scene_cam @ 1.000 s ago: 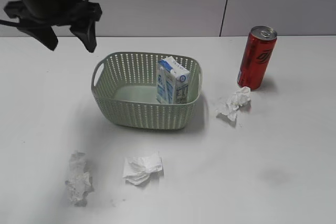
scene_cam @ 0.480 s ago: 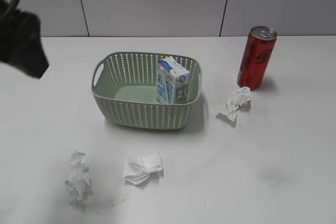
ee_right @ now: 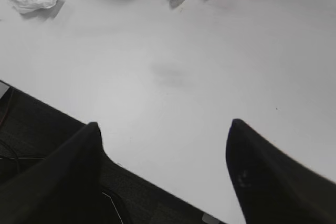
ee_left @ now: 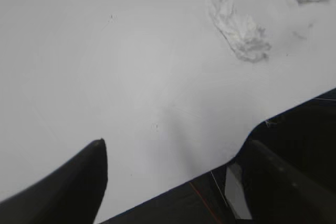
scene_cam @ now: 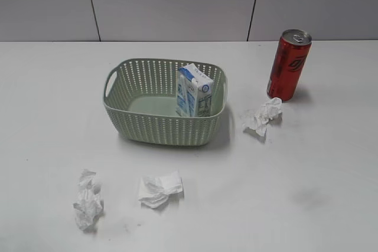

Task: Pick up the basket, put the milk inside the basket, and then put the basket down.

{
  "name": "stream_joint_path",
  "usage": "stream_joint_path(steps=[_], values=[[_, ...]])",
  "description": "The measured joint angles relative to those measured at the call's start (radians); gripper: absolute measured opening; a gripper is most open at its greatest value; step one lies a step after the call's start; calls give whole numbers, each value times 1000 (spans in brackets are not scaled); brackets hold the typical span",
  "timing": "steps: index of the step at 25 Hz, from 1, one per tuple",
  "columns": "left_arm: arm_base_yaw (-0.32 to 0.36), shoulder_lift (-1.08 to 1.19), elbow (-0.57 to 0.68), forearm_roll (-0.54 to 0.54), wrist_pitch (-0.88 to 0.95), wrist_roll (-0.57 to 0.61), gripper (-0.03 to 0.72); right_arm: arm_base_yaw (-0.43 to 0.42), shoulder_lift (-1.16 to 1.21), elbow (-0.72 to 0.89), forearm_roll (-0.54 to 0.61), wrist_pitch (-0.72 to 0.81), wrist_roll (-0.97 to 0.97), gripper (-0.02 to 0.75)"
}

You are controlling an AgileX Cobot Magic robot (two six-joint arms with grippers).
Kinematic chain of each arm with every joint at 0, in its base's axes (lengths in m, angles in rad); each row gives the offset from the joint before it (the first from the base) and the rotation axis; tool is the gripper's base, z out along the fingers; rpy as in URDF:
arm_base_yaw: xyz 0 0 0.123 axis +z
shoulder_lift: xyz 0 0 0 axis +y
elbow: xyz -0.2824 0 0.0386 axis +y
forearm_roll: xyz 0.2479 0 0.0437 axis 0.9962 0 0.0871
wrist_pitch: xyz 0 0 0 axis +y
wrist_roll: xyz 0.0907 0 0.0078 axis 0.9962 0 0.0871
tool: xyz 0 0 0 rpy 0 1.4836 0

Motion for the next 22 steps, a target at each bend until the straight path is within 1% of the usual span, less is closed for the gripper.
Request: stream_joint_path(steps=[4,7,12,22], values=[[0,-181,116,3,-44,58,587,0,0,0,0,0,0,551],[0,-288,171,3,-55,93,587,0,0,1,0,0,0,551],[0,-373,179,-10,-56,125,587,0,0,2,0,0,0,551],[0,-379,179,-26,-56,148,586,0,0,2,0,0,0,550]])
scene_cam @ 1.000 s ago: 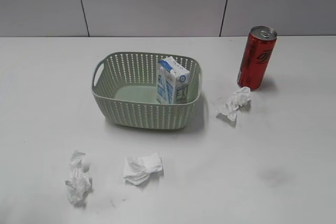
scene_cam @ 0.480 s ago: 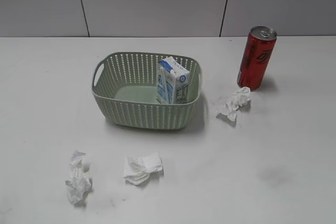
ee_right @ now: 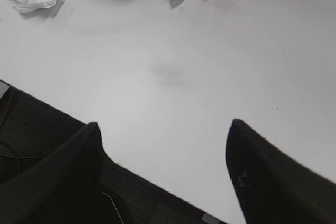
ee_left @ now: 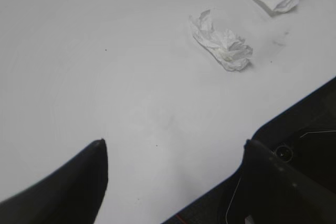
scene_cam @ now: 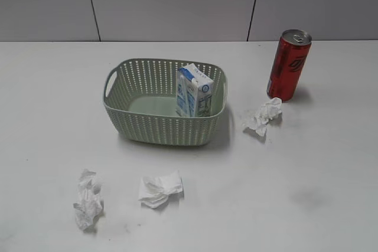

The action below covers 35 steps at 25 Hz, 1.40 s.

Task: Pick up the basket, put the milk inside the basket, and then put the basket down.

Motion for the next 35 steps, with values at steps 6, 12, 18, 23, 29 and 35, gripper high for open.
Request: stream_joint_path(steps=[6,12,18,23,29,35], values=[[31,-6,0,0,0,0,582,-4,-2,0,0,0,0,551],[247,-115,0,2,-2,0,543,-181,-64,0,3,0,0,551],[469,-290,0,4,-2,0,480,-339,-233,2,3,0,0,551],[549,-377,0,5,0,0,438,-405,-252,2,6,-1,0,551],[558,-380,0,4,-1,0,430,-405,-252,2,7,-1,0,551],[558,-380,0,4,-1,0,429,-405,-252,2,7,-1,0,551]])
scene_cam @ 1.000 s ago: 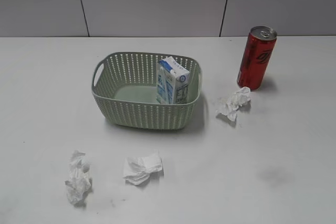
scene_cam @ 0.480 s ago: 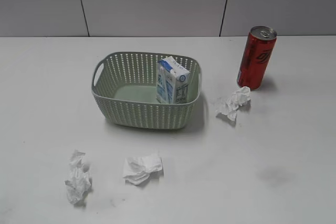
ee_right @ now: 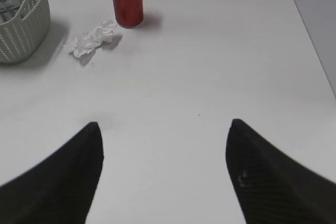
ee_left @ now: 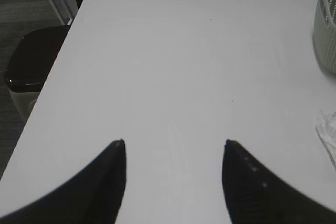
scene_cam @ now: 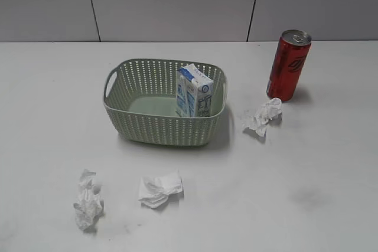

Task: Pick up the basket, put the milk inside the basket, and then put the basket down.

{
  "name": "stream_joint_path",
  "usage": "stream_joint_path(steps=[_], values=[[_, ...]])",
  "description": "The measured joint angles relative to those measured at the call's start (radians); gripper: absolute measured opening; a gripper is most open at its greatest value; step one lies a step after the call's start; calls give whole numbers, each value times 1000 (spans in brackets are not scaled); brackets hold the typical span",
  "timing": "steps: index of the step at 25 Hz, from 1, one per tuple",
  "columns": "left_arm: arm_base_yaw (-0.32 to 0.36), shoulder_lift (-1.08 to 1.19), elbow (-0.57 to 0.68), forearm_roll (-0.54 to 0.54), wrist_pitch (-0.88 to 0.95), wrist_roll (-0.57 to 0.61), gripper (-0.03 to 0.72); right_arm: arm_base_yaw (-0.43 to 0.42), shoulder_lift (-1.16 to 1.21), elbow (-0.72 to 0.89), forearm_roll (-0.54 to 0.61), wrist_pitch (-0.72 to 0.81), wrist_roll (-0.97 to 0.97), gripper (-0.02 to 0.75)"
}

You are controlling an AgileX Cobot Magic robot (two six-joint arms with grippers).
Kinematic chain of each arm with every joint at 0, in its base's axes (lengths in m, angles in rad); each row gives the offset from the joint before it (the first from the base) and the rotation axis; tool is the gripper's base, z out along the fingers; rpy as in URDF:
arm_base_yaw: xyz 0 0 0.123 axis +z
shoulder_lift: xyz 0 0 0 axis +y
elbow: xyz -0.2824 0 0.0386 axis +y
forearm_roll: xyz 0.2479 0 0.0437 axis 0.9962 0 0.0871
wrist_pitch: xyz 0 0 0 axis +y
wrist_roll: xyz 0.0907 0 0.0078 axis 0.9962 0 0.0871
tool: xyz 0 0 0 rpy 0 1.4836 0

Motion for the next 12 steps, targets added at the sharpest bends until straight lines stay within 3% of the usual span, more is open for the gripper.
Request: stream_joint_path(steps=[12], values=[[0,0,0,0,0,0,429,-1,0,0,0,0,0,551]])
